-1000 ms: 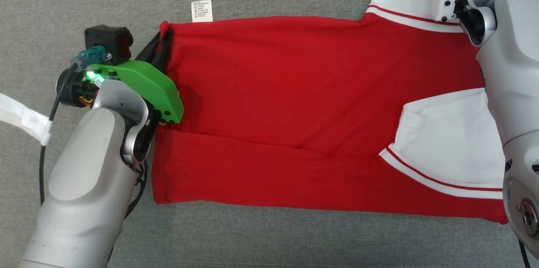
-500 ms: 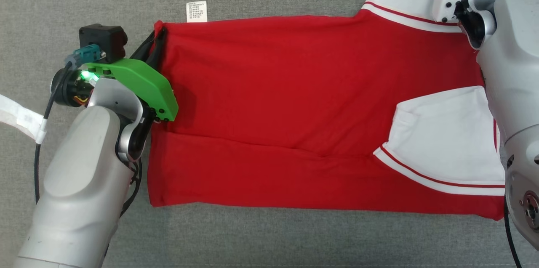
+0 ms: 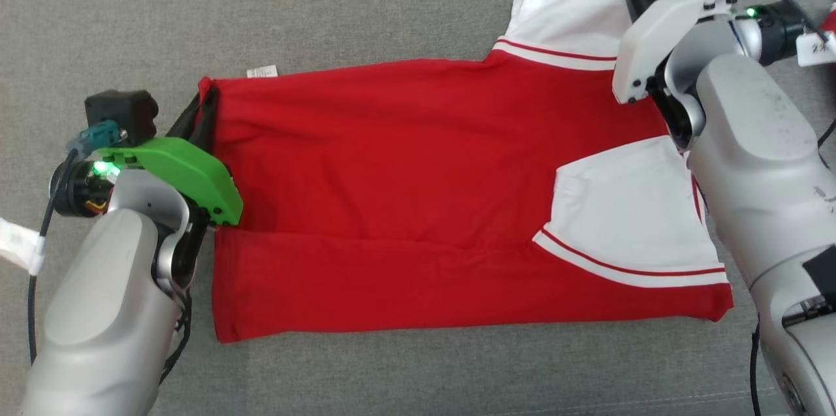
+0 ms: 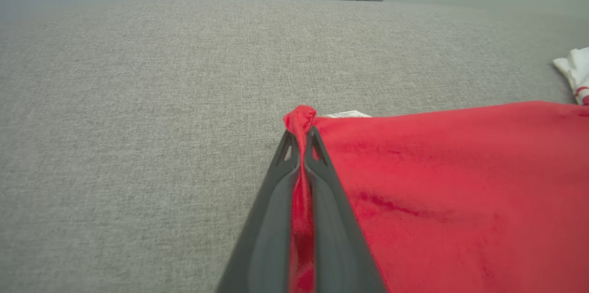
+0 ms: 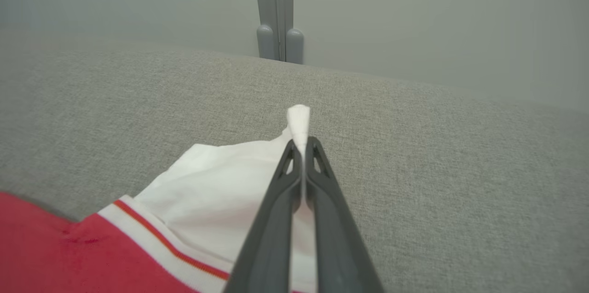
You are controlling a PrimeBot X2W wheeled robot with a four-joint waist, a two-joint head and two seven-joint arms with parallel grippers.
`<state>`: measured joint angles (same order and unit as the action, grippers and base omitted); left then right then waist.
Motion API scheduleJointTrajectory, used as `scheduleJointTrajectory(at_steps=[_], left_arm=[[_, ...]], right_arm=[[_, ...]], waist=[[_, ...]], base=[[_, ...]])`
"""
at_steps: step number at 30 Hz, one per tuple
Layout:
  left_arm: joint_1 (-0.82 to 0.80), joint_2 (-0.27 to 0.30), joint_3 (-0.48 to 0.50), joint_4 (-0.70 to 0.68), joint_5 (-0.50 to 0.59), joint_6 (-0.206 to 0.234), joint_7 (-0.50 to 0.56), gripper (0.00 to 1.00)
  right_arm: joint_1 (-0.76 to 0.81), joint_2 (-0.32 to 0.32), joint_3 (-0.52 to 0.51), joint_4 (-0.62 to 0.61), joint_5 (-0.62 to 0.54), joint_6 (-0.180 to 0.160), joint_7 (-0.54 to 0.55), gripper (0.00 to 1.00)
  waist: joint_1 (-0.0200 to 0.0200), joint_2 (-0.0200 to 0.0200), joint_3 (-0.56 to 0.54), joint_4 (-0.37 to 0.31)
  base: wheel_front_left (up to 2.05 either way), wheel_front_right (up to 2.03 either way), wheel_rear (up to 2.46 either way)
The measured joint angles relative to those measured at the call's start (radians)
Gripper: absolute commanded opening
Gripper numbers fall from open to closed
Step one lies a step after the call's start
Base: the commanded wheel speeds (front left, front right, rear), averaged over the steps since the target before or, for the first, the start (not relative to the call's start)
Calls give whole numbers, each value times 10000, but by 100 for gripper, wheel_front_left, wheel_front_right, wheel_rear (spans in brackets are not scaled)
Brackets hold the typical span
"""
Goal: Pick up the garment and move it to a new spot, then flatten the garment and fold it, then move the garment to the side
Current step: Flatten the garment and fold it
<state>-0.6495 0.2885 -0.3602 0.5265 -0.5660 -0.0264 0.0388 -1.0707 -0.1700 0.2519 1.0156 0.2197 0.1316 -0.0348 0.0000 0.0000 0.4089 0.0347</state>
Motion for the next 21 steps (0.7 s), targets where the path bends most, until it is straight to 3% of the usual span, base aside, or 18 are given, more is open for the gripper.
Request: scheduleJointTrajectory(at_steps=[10, 17, 21], left_arm=[[2018, 395, 73, -1016, -230, 104, -491, 0], [3255, 466, 209, -2134, -500, 449, -596, 0], [4066, 479, 372, -2625, -721, 665, -702, 0]], right_arm=[[3284, -453, 583, -2675, 1825, 0, -917, 0], [5942, -539, -525, -5085, 1965, -2, -754, 0], [7392, -71, -1321, -6422, 1697, -4, -309, 0]], waist=[[0, 0, -1380, -522], [-1, 0, -2299, -747], [-1, 0, -2605, -841]], base=[[0, 0, 0], [0, 0, 0], [0, 0, 0]])
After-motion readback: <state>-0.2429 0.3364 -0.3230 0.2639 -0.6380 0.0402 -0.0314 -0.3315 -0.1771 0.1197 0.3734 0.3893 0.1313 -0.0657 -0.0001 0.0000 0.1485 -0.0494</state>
